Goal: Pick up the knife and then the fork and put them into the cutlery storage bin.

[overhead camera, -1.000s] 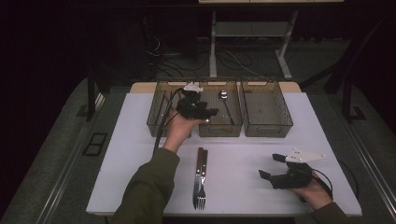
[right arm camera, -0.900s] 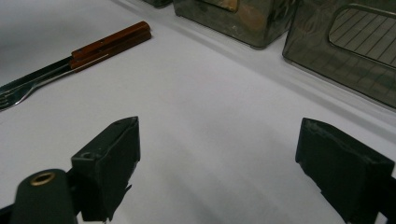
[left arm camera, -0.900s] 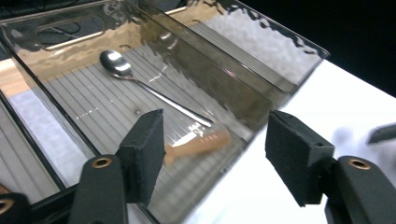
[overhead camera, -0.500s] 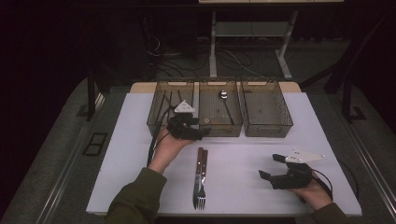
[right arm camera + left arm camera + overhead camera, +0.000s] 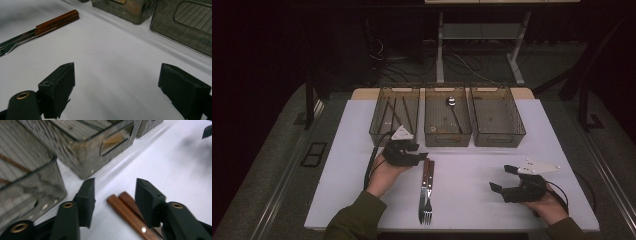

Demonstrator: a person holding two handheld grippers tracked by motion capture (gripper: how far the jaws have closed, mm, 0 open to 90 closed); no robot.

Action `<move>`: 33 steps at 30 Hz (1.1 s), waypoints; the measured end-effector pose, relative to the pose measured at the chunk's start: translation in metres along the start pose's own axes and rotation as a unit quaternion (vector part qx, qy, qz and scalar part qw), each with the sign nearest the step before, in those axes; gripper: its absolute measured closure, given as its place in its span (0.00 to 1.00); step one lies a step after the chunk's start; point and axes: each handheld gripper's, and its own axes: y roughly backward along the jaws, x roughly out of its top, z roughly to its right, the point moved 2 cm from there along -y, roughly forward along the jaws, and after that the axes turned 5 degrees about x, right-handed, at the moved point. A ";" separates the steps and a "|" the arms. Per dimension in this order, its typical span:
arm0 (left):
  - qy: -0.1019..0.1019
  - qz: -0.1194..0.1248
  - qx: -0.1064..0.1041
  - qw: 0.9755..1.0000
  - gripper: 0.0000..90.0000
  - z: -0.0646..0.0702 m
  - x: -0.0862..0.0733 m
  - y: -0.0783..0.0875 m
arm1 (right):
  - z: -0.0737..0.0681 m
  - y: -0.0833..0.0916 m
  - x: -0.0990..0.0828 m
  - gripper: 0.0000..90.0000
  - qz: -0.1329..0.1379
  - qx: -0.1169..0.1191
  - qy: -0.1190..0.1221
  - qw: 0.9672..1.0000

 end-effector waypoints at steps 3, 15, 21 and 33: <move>0.008 -0.006 -0.007 1.000 0.70 0.000 -0.008 0.002 | 0.000 0.000 0.000 0.16 -0.001 -0.001 0.001 1.000; -0.015 -0.066 -0.005 0.998 0.99 0.007 -0.023 -0.015 | -0.001 0.000 0.001 0.16 -0.002 -0.003 0.003 1.000; -0.017 -0.073 -0.005 0.997 0.99 0.009 -0.022 -0.026 | -0.001 0.000 0.001 0.16 -0.001 -0.002 0.006 1.000; -0.025 -0.077 -0.015 0.997 0.99 0.014 -0.018 -0.032 | -0.002 -0.001 0.001 0.16 -0.003 0.000 0.008 1.000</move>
